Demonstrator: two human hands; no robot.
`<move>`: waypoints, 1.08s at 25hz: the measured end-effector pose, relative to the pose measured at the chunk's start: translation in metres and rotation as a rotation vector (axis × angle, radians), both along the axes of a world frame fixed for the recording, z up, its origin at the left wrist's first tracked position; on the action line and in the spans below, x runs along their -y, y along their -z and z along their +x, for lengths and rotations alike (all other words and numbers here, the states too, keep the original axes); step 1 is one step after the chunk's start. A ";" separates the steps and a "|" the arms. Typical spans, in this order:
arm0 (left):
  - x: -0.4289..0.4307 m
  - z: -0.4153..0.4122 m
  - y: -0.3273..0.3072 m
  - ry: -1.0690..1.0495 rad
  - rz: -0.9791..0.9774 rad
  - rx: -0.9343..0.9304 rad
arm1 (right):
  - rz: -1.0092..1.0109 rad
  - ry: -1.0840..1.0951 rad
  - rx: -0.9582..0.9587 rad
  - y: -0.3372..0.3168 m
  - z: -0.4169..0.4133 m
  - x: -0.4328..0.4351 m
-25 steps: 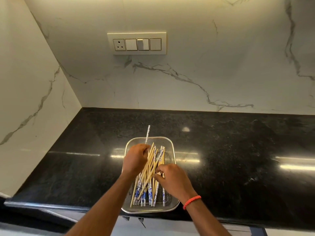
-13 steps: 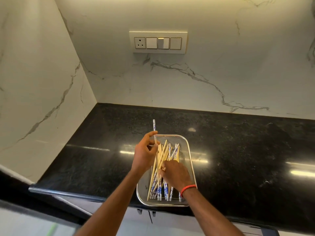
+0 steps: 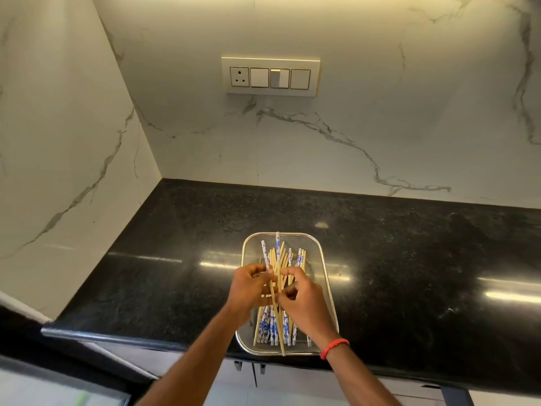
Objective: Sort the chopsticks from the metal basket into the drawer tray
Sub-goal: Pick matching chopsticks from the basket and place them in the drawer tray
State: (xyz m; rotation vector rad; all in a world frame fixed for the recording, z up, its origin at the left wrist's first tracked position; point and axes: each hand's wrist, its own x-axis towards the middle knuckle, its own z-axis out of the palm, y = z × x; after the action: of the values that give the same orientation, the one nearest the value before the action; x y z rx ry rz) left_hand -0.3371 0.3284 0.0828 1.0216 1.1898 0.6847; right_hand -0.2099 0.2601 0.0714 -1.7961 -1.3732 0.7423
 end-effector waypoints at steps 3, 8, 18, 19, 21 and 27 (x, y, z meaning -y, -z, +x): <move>0.000 0.001 0.003 0.034 -0.047 0.024 | 0.009 -0.015 0.052 0.003 -0.002 0.006; 0.000 0.000 0.001 -0.001 -0.104 0.058 | 0.062 -0.074 0.131 0.001 -0.001 0.014; 0.002 -0.011 -0.006 0.005 -0.123 0.091 | -0.158 -0.001 0.542 0.009 0.008 -0.002; 0.002 -0.012 -0.007 0.001 -0.124 0.094 | -0.163 -0.007 0.585 0.009 0.005 -0.001; 0.003 -0.014 -0.007 -0.005 -0.126 0.098 | -0.154 -0.017 0.644 0.009 0.002 0.000; 0.007 -0.019 -0.006 -0.030 -0.134 0.105 | -0.180 -0.053 0.747 0.006 -0.003 -0.008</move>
State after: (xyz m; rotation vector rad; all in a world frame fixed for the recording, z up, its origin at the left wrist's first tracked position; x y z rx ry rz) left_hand -0.3559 0.3215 0.0887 0.8477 1.1450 0.6647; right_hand -0.2132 0.2681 0.0655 -2.3134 -1.8683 0.2082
